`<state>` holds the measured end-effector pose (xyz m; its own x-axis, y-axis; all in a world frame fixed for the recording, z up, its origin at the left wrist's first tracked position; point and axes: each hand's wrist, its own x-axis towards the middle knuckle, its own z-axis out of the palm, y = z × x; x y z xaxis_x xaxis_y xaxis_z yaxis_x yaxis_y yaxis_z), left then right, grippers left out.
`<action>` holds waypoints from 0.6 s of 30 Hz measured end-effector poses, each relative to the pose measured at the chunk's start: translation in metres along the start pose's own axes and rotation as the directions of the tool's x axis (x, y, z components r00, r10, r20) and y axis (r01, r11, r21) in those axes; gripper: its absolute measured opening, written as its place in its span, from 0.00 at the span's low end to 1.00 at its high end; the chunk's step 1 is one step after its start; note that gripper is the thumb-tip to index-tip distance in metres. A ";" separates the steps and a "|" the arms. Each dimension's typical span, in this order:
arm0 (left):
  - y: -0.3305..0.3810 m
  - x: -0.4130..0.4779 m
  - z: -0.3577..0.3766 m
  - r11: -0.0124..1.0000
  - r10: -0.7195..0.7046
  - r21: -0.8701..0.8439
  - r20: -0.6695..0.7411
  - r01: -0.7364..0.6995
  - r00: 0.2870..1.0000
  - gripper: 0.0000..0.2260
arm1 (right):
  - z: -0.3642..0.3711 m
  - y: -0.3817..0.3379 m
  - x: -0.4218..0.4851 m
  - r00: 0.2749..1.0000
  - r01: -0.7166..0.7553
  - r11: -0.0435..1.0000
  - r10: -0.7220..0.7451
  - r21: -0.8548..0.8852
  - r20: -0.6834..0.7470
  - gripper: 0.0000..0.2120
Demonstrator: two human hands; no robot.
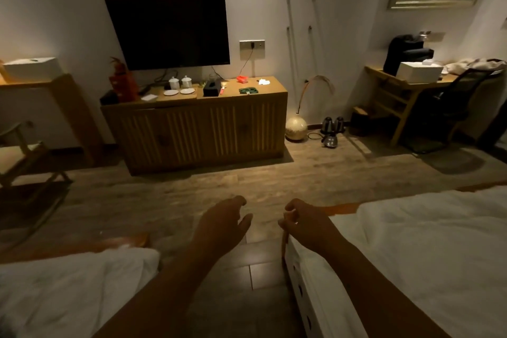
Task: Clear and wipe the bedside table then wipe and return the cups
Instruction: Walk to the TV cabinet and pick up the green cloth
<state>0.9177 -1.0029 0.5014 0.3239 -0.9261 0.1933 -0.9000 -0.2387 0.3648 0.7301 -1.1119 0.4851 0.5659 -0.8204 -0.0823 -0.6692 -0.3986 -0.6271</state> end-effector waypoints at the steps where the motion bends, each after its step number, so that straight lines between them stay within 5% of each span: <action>1: -0.002 0.031 0.006 1.000 0.008 0.019 -0.006 -0.008 1.000 0.17 | -0.006 0.007 0.032 1.000 0.008 1.000 -0.009 -0.012 -0.003 0.21; 7: -0.015 0.181 0.033 0.996 -0.050 0.070 0.011 0.049 0.999 0.20 | -0.034 0.036 0.197 0.998 0.067 0.964 -0.069 -0.258 0.003 0.25; 18: -0.094 0.437 0.071 0.986 -0.136 0.114 0.094 0.125 0.986 0.20 | -0.062 0.036 0.488 0.995 0.102 0.927 -0.097 -0.362 0.030 0.22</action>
<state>1.1229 -1.4056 0.4870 0.4142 -0.9085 0.0555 -0.8798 -0.3840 0.2802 0.9525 -1.5525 0.4708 0.6424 -0.7651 -0.0438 -0.7370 -0.6011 -0.3090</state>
